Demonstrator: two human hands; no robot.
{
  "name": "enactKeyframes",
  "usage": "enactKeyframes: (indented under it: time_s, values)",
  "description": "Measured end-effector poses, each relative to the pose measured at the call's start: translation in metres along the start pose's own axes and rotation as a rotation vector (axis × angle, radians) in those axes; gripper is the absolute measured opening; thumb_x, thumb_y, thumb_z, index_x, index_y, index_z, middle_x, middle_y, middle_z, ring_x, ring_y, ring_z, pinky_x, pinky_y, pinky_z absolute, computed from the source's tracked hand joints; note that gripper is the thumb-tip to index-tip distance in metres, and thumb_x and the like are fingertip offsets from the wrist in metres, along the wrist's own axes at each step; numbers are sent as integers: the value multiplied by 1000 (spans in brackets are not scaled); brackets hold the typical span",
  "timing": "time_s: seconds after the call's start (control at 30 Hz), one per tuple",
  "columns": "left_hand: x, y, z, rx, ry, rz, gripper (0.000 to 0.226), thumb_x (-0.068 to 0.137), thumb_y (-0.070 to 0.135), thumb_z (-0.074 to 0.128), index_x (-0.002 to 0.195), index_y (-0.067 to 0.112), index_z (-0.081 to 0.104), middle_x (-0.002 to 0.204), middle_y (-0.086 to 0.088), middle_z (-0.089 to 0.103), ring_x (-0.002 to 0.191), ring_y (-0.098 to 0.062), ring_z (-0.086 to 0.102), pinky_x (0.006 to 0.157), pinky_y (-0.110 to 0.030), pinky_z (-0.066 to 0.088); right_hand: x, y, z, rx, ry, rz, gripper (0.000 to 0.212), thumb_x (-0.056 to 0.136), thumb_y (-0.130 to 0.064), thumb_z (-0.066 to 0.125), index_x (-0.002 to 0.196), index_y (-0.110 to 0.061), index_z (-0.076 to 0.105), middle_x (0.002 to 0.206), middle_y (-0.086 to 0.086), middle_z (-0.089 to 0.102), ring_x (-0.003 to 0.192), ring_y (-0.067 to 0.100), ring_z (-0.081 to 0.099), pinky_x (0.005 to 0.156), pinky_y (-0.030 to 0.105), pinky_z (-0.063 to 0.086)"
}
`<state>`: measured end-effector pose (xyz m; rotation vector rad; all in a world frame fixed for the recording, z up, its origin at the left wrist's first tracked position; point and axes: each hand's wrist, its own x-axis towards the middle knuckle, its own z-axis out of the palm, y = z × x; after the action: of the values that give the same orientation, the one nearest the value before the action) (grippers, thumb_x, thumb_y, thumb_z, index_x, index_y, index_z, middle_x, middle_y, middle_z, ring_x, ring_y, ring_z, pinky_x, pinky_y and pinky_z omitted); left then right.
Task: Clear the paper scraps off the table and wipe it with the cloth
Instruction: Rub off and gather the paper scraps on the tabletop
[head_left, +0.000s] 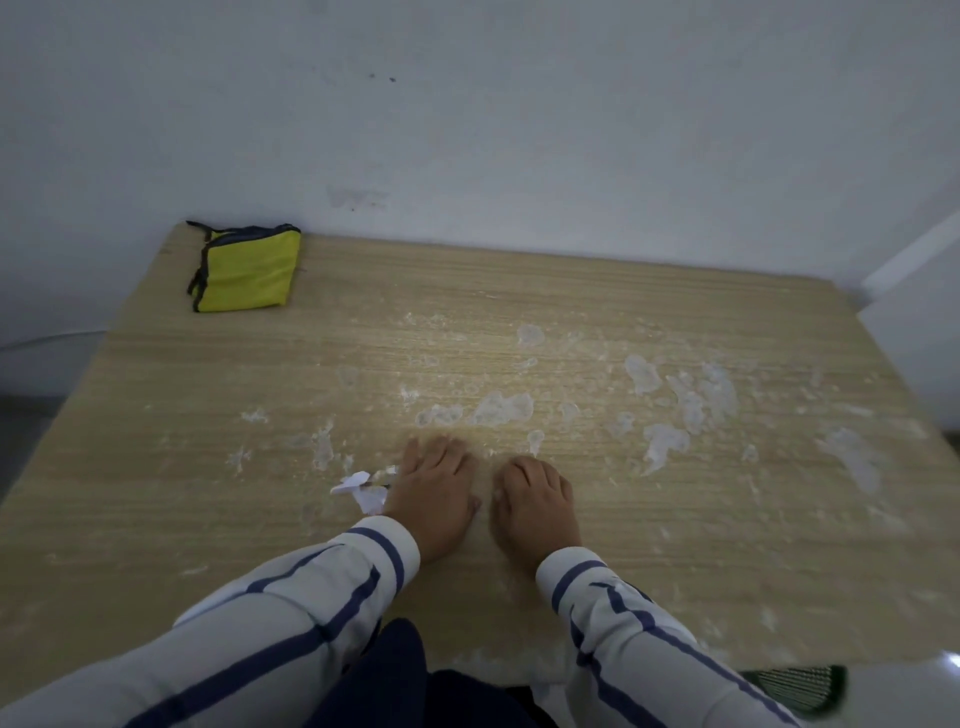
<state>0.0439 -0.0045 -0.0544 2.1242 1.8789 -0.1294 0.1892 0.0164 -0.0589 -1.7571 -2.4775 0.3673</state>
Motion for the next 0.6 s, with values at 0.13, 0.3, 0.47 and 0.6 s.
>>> enactKeyframes:
  time_s: [0.13,0.3,0.47,0.6]
  values:
    - [16,19,0,-13,2,-42,60,97,40,31,149,13,15,158,-7,9,145,-25,2,115,-49,-3,5,28,-3,-17,0,27,35,78,-31,37,89,-14,65,96,5,66,86,27,64,72,41,52]
    - [34,41,5,-54,6,-27,60,98,38,30,149,12,12,158,-7,6,145,-25,-1,115,-46,-1,10,56,-3,-3,48,12,38,81,-33,35,96,-15,65,102,5,66,93,28,62,78,42,50]
    - [50,69,17,-103,20,11,84,77,55,-6,150,16,7,159,-4,1,145,-23,-5,116,-40,-4,14,83,-9,-20,97,-8,33,78,-33,38,88,-18,66,95,1,67,85,24,65,69,38,54]
    - [61,88,24,-107,71,-16,88,74,56,-8,150,15,11,159,-5,5,146,-24,-2,115,-41,-3,13,112,-12,-24,124,-20,32,79,-34,39,88,-19,67,94,0,68,83,22,66,68,37,54]
